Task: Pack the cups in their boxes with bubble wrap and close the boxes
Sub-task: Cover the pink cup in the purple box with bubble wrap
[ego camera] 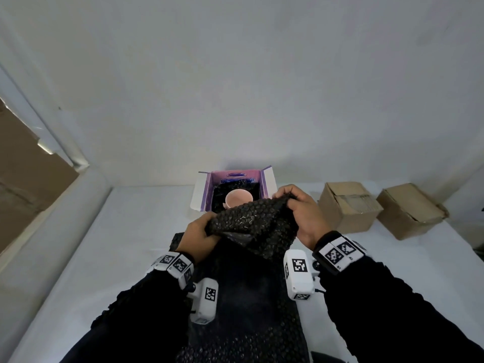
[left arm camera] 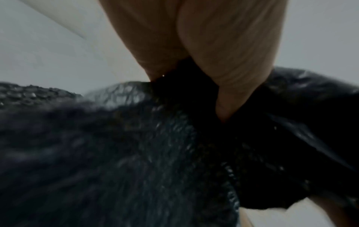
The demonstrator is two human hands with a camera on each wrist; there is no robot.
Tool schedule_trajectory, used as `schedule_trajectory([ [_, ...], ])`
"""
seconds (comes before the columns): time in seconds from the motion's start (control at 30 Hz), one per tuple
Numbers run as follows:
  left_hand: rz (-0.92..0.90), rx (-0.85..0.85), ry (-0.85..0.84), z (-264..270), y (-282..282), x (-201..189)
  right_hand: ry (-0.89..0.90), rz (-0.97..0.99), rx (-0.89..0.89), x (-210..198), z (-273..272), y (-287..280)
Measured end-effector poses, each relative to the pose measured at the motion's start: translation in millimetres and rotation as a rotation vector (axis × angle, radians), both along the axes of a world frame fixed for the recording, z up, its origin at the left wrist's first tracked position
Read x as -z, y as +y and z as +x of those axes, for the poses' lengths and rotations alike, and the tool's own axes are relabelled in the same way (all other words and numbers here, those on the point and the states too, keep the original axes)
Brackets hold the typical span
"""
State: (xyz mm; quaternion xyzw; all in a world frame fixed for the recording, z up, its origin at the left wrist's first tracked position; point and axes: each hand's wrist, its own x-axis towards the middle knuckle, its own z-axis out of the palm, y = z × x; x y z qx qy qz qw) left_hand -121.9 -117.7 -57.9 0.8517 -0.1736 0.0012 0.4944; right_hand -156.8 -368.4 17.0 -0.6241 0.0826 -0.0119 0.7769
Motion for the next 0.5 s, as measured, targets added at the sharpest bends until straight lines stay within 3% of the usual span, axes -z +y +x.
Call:
schedule_trajectory([
  [0.1, -0.047, -0.031, 0.062, 7, -5, -12, 0.024, -0.09, 0.001, 0, 2, -13],
  [0.2, 0.0, 0.005, -0.022, 7, -17, -30, 0.045, -0.038, -0.102, -3, 2, -18],
  [0.27, 0.025, 0.028, -0.078, 4, -22, -39, 0.055, -0.229, -0.196, -5, 2, -20],
  [0.33, 0.081, 0.08, -0.102, 0, -25, -49, 0.048, -0.547, -0.345, -3, 2, -21],
  [0.43, 0.525, 0.162, -0.136, 2, -31, -56, 0.028, -1.045, -0.544, 4, 6, -22],
  [0.5, 0.82, 0.172, -0.159, 6, -35, -52, -0.051, -1.245, -0.562, 2, 10, -20],
])
